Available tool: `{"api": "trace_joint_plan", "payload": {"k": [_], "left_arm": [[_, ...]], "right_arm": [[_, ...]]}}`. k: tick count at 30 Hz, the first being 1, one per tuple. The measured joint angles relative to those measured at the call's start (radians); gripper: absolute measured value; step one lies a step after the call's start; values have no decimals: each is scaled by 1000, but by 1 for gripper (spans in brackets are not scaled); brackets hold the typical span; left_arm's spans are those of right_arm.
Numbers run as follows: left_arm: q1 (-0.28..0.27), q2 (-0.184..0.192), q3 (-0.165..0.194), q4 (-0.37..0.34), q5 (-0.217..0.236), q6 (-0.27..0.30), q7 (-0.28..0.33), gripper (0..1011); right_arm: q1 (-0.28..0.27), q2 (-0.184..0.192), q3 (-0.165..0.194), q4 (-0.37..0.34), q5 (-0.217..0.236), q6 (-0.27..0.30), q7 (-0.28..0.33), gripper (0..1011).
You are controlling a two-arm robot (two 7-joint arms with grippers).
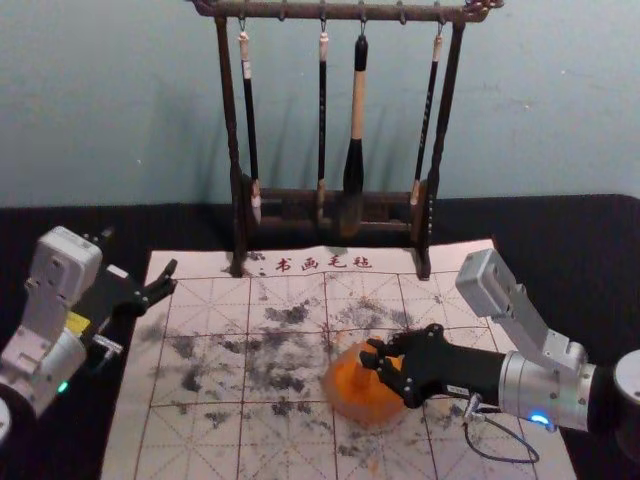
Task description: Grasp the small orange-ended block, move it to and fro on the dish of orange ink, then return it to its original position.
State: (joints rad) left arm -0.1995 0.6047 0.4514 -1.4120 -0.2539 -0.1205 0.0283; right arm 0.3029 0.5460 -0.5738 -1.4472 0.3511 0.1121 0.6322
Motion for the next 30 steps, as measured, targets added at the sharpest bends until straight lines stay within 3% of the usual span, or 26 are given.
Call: {"api": "trace_joint_plan", "payload": {"k": [17, 30], "left_arm": [[0, 0, 0, 0, 0, 0, 0, 1001], [0, 0, 0, 0, 0, 0, 0, 1001]], "right_arm": [[7, -1, 16, 18, 13, 31, -23, 87], [-16, 27, 36, -26, 18, 61, -47, 87]]}}
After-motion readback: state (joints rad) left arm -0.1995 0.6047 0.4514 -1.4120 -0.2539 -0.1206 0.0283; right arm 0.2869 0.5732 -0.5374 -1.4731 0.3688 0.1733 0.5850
